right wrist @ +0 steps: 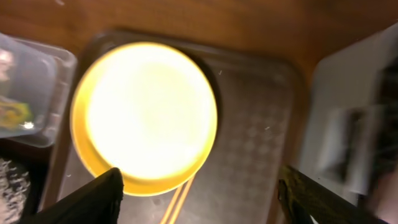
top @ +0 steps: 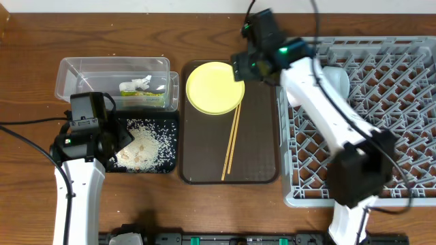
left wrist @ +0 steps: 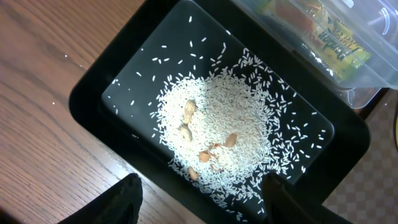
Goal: Sort waste into correct bins and load items into the dishwasher rack
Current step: 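Reach the right gripper to the yellow plate and grasp its edge, then lift the yellow plate and stand it upright in the rack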
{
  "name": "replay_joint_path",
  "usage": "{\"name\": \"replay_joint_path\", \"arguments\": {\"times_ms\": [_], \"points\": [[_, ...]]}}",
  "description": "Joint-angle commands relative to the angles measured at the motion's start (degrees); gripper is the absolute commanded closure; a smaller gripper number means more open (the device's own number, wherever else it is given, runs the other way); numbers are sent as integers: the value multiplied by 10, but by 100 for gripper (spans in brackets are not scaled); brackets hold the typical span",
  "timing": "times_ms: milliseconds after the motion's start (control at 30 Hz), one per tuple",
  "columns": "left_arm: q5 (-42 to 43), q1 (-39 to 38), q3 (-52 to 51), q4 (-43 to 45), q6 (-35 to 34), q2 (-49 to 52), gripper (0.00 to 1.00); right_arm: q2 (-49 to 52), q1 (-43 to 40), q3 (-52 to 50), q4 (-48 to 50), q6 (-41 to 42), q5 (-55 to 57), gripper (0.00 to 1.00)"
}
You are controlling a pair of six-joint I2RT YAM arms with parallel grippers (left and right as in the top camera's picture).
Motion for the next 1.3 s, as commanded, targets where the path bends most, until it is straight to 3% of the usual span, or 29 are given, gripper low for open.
{"name": "replay_joint_path", "arguments": {"times_ms": [0, 233, 467, 533, 667, 900, 1267], "points": [[-6, 2, 3, 0, -3, -5, 35, 50, 9, 1, 14, 27, 24, 24], [-6, 2, 3, 0, -3, -5, 36, 132, 9, 1, 23, 59, 23, 31], [-6, 2, 3, -1, -3, -5, 36, 176, 11, 1, 40, 59, 8, 51], [-6, 2, 3, -1, -3, -5, 35, 176, 12, 1, 49, 59, 9, 62], [-6, 2, 3, -1, -3, -5, 35, 170, 12, 2, 72, 59, 8, 99], [-6, 2, 3, -1, -3, -5, 36, 111, -4, 8, 75, 51, 35, 99], [-7, 3, 3, 0, -3, -5, 36, -96, -33, 8, 5, -73, 148, 99]]}}
